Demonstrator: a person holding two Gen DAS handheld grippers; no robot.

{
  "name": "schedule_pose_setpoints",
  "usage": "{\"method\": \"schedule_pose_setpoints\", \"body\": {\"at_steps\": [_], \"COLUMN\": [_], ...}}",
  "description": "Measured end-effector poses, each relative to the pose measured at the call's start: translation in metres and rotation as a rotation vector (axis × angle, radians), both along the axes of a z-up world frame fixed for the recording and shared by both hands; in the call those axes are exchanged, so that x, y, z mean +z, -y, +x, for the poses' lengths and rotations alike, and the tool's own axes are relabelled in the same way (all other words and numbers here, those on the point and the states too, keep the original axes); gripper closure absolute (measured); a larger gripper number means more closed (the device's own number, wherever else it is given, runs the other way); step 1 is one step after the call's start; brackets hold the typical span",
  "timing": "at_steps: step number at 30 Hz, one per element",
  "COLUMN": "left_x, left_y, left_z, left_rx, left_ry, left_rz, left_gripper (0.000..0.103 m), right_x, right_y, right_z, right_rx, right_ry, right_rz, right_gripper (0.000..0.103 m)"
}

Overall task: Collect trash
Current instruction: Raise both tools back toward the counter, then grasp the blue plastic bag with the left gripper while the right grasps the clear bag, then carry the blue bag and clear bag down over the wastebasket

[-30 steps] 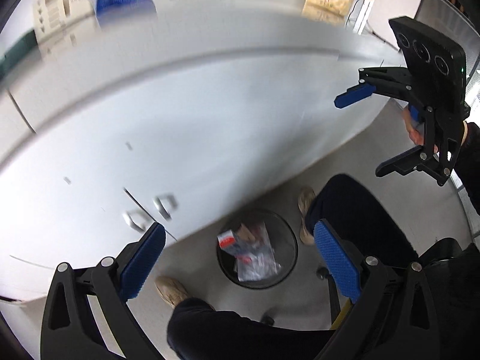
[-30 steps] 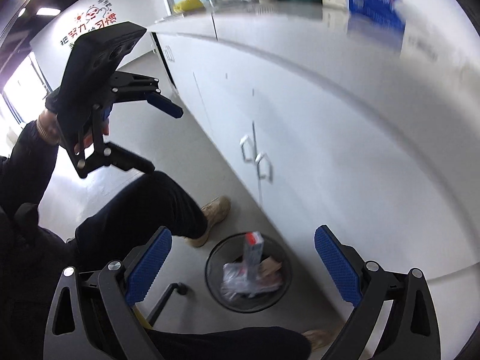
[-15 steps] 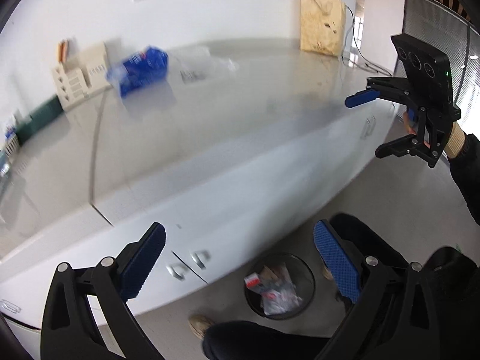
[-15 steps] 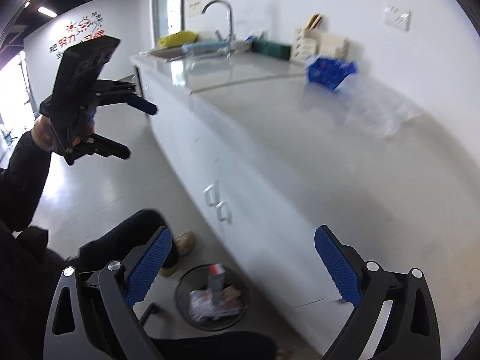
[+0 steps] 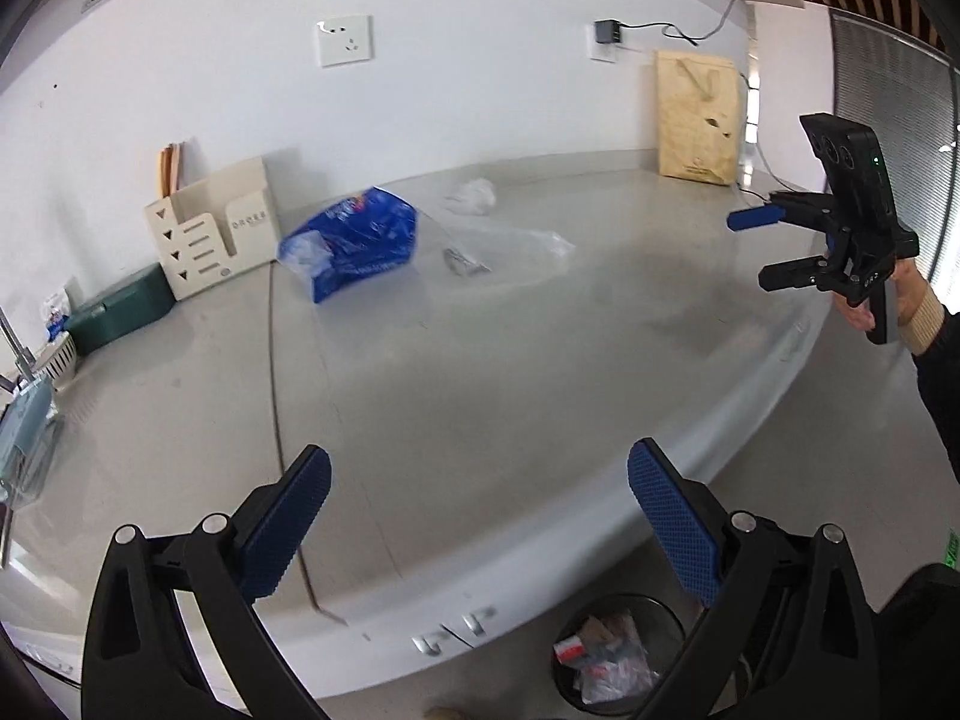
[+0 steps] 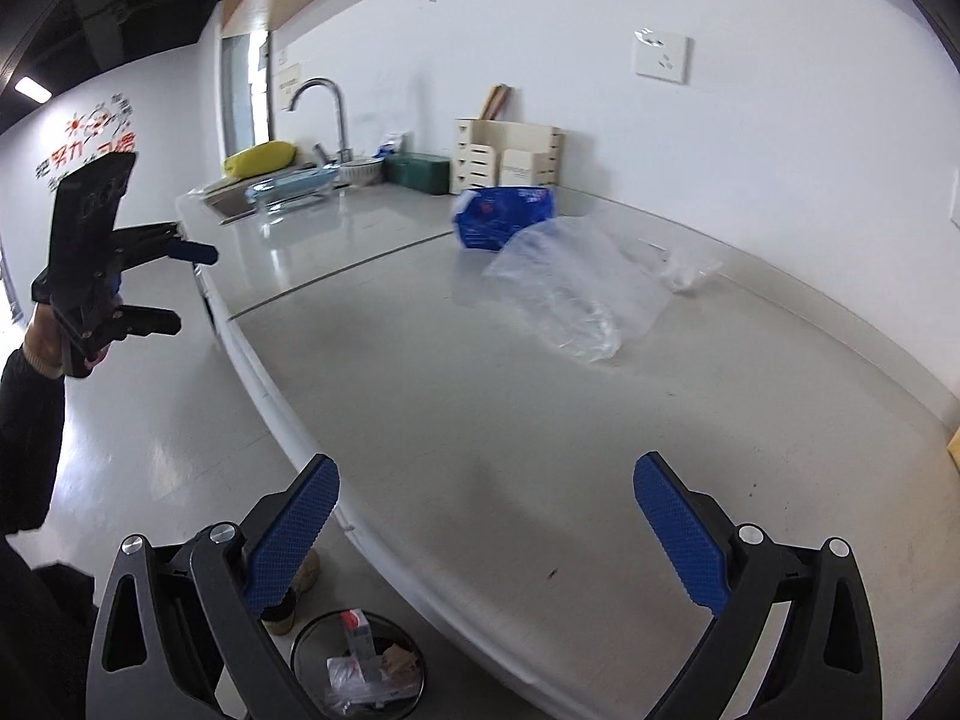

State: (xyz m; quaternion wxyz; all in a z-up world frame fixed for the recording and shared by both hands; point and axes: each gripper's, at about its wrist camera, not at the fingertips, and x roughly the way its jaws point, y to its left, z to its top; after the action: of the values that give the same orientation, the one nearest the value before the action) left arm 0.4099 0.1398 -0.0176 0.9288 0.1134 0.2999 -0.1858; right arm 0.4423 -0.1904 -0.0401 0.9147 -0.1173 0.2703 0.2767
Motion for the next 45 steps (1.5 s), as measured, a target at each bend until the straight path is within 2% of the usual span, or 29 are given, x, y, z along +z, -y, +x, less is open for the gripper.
{"method": "schedule_pose_setpoints", "body": {"at_steps": [5, 10, 12, 18, 22, 25, 26, 27, 28, 29, 30, 32, 33, 35, 40, 45], "left_x": [-0.003, -0.003, -0.005, -0.022, -0.031, -0.033, -0.034, -0.036, -0.038, -0.039, -0.039, -0.034, -0.03, -0.019, 0.029, 0.066], "left_y": [-0.008, -0.02, -0.022, -0.026, -0.036, -0.041, -0.044, -0.046, -0.048, -0.05, -0.052, -0.057, -0.059, -0.068, -0.105, -0.13], "left_z": [0.06, 0.142, 0.182, 0.287, 0.331, 0.348, 0.353, 0.358, 0.361, 0.36, 0.359, 0.352, 0.346, 0.333, 0.275, 0.227], "left_rx": [0.046, 0.112, 0.141, 0.223, 0.286, 0.334, 0.343, 0.345, 0.347, 0.342, 0.325, 0.315, 0.314, 0.323, 0.345, 0.376], "left_ry": [0.006, 0.003, -0.023, -0.135, -0.21, -0.213, -0.22, -0.23, -0.234, -0.231, -0.231, -0.202, -0.185, -0.136, 0.012, 0.104], "left_rz": [-0.005, 0.014, 0.032, 0.023, -0.054, -0.096, -0.109, -0.117, -0.126, -0.137, -0.158, -0.179, -0.182, -0.206, -0.284, -0.301], "left_gripper": [0.004, 0.004, 0.004, 0.004, 0.004, 0.007, 0.018, 0.044, 0.045, 0.052, 0.057, 0.061, 0.065, 0.067, 0.068, 0.068], "right_x": [-0.006, -0.014, -0.02, -0.035, -0.039, -0.042, -0.042, -0.043, -0.044, -0.044, -0.044, -0.044, -0.044, -0.041, -0.016, 0.013], "right_y": [-0.001, -0.014, -0.017, -0.025, -0.028, -0.035, -0.037, -0.038, -0.039, -0.041, -0.044, -0.048, -0.047, -0.042, -0.01, 0.03], "right_z": [0.059, 0.12, 0.144, 0.198, 0.218, 0.226, 0.229, 0.233, 0.233, 0.235, 0.236, 0.238, 0.24, 0.238, 0.207, 0.165], "right_rx": [-0.032, -0.06, -0.084, -0.15, -0.136, -0.148, -0.149, -0.156, -0.149, -0.136, -0.142, -0.135, -0.123, -0.129, -0.155, -0.21], "right_ry": [-0.064, -0.121, -0.151, -0.215, -0.27, -0.263, -0.273, -0.285, -0.293, -0.305, -0.305, -0.318, -0.327, -0.318, -0.236, -0.151], "right_rz": [0.034, 0.035, 0.045, 0.082, 0.153, 0.112, 0.112, 0.12, 0.126, 0.13, 0.119, 0.111, 0.133, 0.172, 0.254, 0.321], "right_gripper": [0.004, 0.004, 0.004, 0.004, 0.004, 0.004, 0.004, 0.005, 0.017, 0.04, 0.046, 0.084, 0.088, 0.092, 0.093, 0.093]}}
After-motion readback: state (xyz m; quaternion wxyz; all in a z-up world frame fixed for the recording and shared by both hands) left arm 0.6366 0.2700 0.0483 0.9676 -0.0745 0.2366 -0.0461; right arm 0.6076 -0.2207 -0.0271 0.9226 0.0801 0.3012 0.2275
